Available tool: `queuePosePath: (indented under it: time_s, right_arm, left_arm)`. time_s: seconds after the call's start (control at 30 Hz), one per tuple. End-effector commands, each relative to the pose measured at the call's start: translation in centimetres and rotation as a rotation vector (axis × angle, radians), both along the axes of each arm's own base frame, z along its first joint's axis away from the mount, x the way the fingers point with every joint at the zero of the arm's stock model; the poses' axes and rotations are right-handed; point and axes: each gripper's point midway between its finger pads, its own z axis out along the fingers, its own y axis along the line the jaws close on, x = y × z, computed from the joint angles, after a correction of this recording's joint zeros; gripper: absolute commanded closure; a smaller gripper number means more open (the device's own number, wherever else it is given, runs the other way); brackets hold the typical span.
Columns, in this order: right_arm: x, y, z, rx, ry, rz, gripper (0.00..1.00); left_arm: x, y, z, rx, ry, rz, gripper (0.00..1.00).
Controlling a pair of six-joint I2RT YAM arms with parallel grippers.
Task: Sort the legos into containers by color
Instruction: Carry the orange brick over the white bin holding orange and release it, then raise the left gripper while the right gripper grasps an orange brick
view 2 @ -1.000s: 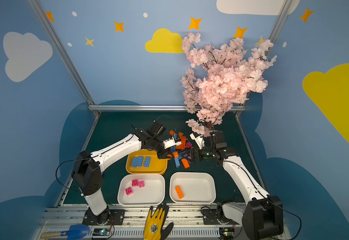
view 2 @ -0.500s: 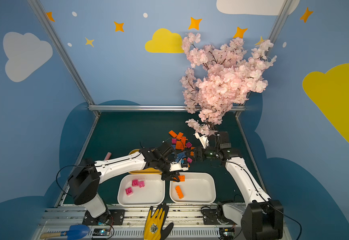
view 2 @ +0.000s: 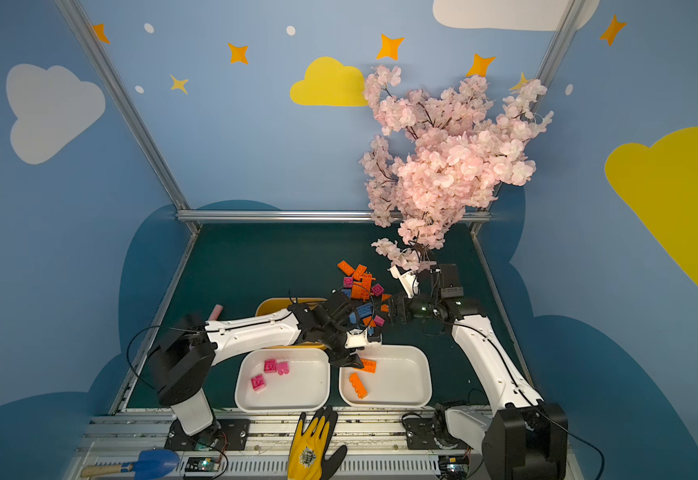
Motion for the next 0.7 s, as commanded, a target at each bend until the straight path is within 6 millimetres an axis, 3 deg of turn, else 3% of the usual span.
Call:
queuePosePath:
  time_s: [0.0,0.17,0.37,0.47,0.63,0.67]
  right_arm:
    - [0.1,0.0,1.5,0.007,-0.037,0.011,0.06]
    - [0.4,0.2,1.8,0.022,-0.054,0.018,0.07]
    - [0.9,1.2,2.4,0.051,-0.053,0.033,0.07]
    - [1.0,2.3,2.5,0.041,-0.059,0.057,0.07]
    - [1.2,5.3,1.9,0.000,-0.071,0.110,0.07]
    - [1.2,5.8,1.7,-0.013,-0.075,0.118,0.07]
  left_arm:
    - [0.2,0.0,2.5,-0.026,-0.008,0.033,0.42]
    - [1.3,1.7,5.7,-0.032,0.032,0.128,0.39]
    - [4.0,5.6,9.1,-0.052,0.127,0.275,0.24]
    - [6.2,8.1,10.5,-0.093,0.134,0.376,0.15]
    - [9.6,11.9,11.9,-0.175,0.167,0.533,0.08]
    - [10.1,12.6,12.1,-0.192,0.187,0.565,0.02]
